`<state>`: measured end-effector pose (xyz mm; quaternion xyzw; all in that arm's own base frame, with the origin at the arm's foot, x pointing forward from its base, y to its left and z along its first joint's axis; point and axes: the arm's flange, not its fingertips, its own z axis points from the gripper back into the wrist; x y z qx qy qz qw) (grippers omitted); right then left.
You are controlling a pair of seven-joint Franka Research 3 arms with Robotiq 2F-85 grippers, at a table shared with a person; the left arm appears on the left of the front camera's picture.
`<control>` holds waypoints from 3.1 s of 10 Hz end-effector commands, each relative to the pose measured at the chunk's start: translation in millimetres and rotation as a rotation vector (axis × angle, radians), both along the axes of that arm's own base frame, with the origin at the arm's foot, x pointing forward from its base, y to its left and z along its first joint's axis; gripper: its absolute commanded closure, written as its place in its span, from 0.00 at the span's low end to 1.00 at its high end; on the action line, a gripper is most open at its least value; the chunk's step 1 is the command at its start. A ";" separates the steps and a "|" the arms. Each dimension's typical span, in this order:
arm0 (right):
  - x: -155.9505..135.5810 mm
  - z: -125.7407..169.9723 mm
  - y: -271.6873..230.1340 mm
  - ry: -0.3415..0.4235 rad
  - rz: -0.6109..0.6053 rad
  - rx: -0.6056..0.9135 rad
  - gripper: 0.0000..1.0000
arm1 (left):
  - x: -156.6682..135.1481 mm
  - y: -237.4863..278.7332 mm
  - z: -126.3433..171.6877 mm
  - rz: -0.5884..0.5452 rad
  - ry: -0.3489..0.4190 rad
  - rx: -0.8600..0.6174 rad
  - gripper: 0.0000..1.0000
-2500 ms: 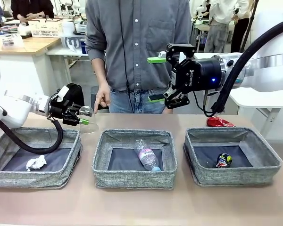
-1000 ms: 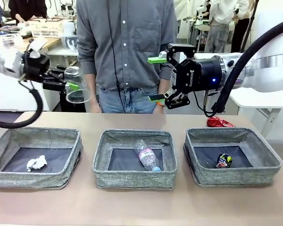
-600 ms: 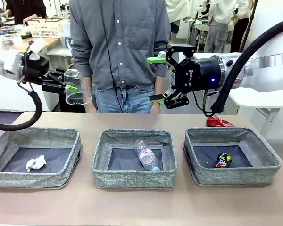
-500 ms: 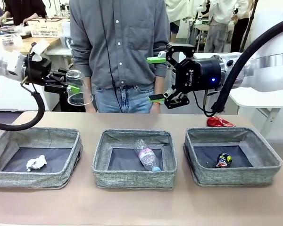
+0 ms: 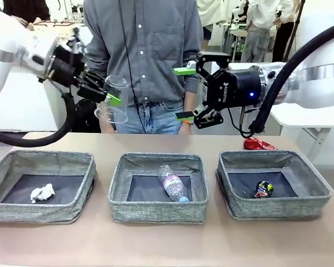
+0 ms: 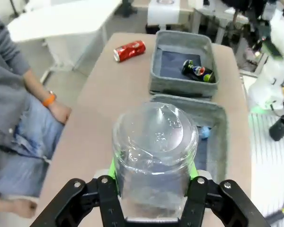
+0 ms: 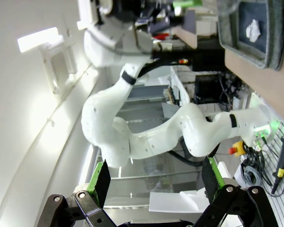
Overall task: Sort the waste into the appropriate baskets.
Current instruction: Pick up the waste item pointed out by the person.
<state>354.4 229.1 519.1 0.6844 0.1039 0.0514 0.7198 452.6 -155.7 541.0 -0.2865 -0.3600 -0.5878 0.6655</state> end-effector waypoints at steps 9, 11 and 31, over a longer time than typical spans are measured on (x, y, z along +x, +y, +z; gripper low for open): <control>-34.0 37.6 -53.7 -0.091 -0.135 -0.318 0.00 | -35.9 -112.2 7.6 0.114 0.445 0.178 0.44; -56.7 33.1 -112.7 -0.106 -0.164 -0.421 0.00 | -41.9 -131.7 21.9 0.254 0.670 0.249 0.44; -89.8 36.3 -181.4 -0.137 -0.241 -0.426 0.00 | -58.3 -233.3 145.2 1.162 1.279 0.663 0.44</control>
